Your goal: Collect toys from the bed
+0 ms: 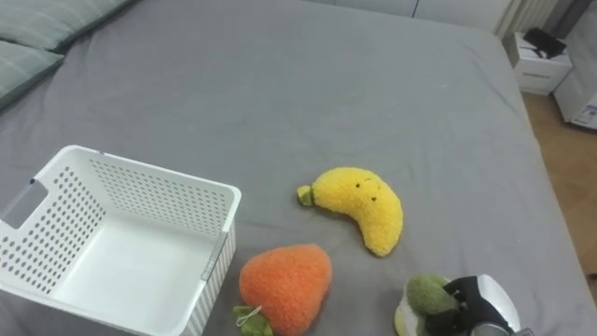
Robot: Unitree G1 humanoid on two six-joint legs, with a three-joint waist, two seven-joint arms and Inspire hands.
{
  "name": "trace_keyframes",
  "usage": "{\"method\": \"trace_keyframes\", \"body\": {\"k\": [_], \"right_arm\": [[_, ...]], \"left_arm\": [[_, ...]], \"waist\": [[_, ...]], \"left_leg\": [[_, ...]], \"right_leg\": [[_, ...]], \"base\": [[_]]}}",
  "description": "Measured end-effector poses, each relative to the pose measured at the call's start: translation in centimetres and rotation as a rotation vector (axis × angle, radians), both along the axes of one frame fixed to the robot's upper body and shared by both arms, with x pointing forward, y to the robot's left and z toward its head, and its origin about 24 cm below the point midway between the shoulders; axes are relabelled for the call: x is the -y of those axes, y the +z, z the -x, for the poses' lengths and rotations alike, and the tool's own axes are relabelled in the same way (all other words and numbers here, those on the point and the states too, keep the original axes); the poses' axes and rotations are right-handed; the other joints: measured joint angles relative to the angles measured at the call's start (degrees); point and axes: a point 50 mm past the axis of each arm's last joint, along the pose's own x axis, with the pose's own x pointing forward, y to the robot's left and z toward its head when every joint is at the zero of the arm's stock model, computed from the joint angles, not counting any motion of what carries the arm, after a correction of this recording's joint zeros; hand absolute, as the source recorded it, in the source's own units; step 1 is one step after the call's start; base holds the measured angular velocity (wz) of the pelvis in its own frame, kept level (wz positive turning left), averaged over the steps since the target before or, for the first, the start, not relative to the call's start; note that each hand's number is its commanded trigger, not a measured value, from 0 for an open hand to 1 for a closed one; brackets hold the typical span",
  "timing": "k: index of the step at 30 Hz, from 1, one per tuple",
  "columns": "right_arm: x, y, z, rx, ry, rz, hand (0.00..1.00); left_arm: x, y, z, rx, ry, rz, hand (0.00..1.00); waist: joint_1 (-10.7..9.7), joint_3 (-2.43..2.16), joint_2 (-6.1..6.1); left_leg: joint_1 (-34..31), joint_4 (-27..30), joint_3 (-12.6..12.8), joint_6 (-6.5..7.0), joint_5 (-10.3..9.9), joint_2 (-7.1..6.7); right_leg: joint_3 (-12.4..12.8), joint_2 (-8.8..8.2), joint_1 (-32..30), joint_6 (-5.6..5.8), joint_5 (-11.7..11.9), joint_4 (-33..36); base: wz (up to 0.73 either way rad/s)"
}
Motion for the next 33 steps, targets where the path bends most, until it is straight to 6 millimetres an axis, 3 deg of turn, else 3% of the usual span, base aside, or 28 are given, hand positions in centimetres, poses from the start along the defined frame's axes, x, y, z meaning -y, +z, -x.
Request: {"method": "trace_keyframes", "body": {"k": [9,14,22,30,33], "right_arm": [[-0.1,0.0,-0.1,-0.003,0.011,-0.003,1.0],[-0.5,1.0,-1.3,0.058,0.026,-0.035,1.0],[-2.1,6.6,-5.6,0.364,0.116,-0.04,1.0],[-3.3,10.1,-6.9,0.483,0.21,-0.013,1.0],[-3.9,11.7,-7.5,0.553,0.238,-0.009,1.0]], "left_arm": [[0.0,0.0,-0.6,0.015,-0.009,0.002,0.0],[0.0,0.0,-0.8,0.026,-0.008,0.014,0.0],[-0.4,0.2,-1.8,0.061,0.001,0.01,0.0],[-0.2,0.2,-2.8,0.111,0.011,0.019,0.0],[-0.3,0.2,-3.0,0.116,0.019,0.017,0.0]], "waist": [[0.1,0.1,-0.53],[-0.4,-0.05,-0.94],[-1.6,0.02,-0.84],[-1.6,0.08,-1.21],[-1.8,0.04,-2.08]], "left_leg": [[0.5,0.0,0.0,0.0,0.0,-0.02],[0.5,0.0,0.0,0.01,0.0,-0.06],[0.4,-0.2,0.5,0.02,0.0,-0.01],[-0.4,-0.9,1.3,0.13,0.1,0.08],[-0.4,-0.9,1.4,0.14,0.1,0.08]], "right_leg": [[-0.1,-0.04,0.2,0.03,0.0,0.0],[-0.1,-0.12,-0.1,0.03,0.0,0.1],[0.2,-0.13,-0.7,0.05,0.0,0.2],[0.6,-0.21,-1.6,0.05,0.0,1.0],[0.7,-0.2,-1.7,0.06,0.0,1.0]], "base": [[0.0],[0.0],[-0.03],[-0.05],[-0.01]]}}
